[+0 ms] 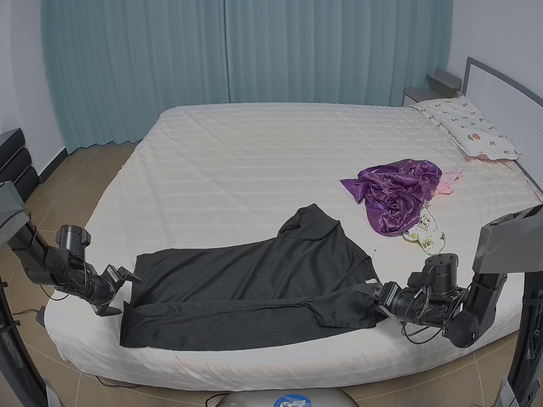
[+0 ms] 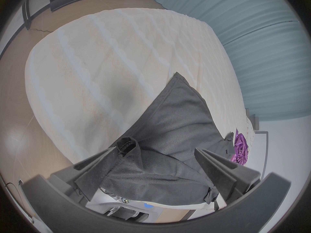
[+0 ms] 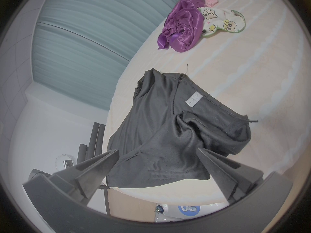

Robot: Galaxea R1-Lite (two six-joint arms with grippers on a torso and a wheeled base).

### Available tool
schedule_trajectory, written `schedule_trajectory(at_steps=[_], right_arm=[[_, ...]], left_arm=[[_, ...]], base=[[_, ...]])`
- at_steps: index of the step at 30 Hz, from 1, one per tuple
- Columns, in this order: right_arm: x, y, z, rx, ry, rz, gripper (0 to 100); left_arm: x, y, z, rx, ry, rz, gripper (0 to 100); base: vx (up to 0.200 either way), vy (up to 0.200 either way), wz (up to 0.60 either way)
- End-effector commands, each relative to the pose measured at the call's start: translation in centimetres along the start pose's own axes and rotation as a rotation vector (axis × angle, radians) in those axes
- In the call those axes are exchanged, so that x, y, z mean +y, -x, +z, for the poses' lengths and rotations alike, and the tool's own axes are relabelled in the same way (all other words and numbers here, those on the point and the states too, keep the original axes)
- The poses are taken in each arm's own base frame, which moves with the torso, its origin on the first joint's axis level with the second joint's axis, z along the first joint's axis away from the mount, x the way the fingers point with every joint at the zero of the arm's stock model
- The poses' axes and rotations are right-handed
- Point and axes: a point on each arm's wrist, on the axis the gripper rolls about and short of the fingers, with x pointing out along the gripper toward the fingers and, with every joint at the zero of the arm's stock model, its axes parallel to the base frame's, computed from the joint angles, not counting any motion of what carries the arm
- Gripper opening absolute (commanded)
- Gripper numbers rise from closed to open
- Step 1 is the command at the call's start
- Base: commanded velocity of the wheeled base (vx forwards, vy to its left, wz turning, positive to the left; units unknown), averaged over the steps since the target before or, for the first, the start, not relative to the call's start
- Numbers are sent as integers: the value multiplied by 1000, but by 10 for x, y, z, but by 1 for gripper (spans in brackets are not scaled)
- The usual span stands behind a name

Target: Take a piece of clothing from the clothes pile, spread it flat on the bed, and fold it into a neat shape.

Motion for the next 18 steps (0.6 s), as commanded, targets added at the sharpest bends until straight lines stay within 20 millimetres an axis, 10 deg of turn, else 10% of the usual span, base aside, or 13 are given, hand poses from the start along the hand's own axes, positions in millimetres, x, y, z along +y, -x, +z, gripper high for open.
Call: schedule_trajectory(at_steps=[1, 18], right_arm=[[-15, -10, 4, -7, -23, -40, 100], [-40, -23, 25, -103, -50, -108, 100]], left_arm=[[0, 0, 0, -2, 0, 1, 100], [0, 0, 0, -1, 2, 0, 100]], base=[[0, 0, 0], [0, 0, 0]])
